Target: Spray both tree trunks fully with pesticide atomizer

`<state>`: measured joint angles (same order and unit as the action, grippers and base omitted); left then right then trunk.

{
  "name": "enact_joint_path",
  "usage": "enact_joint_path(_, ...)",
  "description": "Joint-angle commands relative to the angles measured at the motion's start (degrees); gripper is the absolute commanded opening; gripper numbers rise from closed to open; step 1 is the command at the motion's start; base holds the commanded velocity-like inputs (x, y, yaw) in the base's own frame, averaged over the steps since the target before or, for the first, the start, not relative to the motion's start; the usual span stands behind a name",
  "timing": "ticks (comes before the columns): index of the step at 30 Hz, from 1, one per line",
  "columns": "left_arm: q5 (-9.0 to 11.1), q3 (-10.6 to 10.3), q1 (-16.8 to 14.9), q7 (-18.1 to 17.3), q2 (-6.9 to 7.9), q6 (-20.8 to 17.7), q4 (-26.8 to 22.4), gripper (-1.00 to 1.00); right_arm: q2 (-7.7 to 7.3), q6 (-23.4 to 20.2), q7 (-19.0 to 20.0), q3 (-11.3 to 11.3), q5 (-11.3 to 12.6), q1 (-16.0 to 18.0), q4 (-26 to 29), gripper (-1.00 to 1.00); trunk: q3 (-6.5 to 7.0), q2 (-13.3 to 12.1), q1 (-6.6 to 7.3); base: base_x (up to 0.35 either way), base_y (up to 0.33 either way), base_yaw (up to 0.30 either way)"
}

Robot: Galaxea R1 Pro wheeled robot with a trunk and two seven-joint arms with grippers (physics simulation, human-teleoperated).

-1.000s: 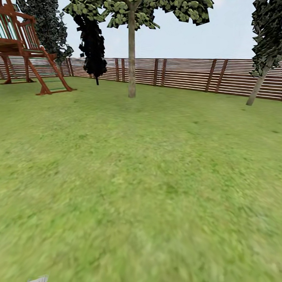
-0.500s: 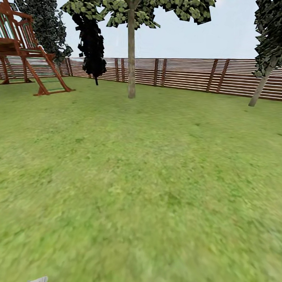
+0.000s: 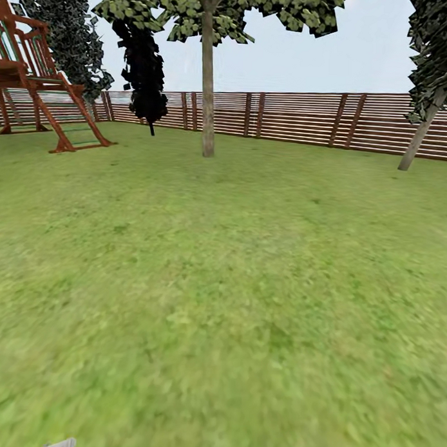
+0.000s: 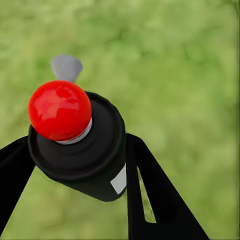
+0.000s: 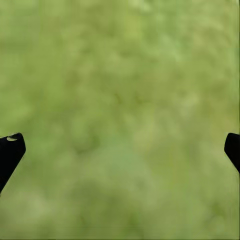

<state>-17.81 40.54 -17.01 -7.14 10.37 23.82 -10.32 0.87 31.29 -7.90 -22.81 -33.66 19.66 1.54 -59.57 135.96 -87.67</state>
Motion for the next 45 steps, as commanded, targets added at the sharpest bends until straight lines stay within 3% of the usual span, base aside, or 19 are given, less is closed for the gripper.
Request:
enact_joint_path(1, -0.3, 0.5, 0.0, -0.3, 0.00, 0.2, 0.0, -1.00, 0.01, 0.1, -0.4, -0.2, -0.6, 0.0, 0.0, 1.00, -0.05, 0.0, -0.02, 0.338, 0.000, 0.000)
enact_joint_path(45, -0.4, 0.5, 0.0, -0.3, 0.00, 0.2, 0.0, -1.00, 0.01, 0.1, -0.4, -0.2, -0.6, 0.0, 0.0, 1.00, -0.05, 0.0, -0.02, 0.338, 0.000, 0.000)
